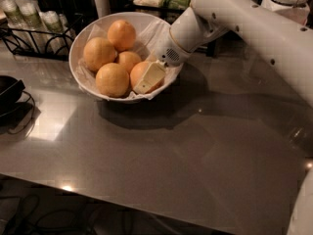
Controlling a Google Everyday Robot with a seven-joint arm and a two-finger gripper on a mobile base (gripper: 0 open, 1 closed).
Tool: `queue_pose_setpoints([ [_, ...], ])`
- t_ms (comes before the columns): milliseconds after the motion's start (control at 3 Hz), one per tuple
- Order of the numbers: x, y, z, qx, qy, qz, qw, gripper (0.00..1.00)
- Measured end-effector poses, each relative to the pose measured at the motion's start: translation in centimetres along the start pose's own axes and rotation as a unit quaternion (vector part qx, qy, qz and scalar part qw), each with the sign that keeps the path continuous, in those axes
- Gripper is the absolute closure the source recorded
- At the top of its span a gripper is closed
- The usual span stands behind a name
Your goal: Pick orange from white bowl
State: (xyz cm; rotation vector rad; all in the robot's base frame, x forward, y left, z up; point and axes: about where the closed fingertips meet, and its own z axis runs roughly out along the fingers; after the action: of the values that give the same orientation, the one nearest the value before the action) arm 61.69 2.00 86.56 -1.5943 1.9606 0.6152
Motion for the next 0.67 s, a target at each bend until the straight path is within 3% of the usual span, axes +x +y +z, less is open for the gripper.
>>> queue_pose_setpoints([
  [667, -1.3, 0.2, -3.9, 0.017, -0.033, -0.004, 0.9993, 1.0],
])
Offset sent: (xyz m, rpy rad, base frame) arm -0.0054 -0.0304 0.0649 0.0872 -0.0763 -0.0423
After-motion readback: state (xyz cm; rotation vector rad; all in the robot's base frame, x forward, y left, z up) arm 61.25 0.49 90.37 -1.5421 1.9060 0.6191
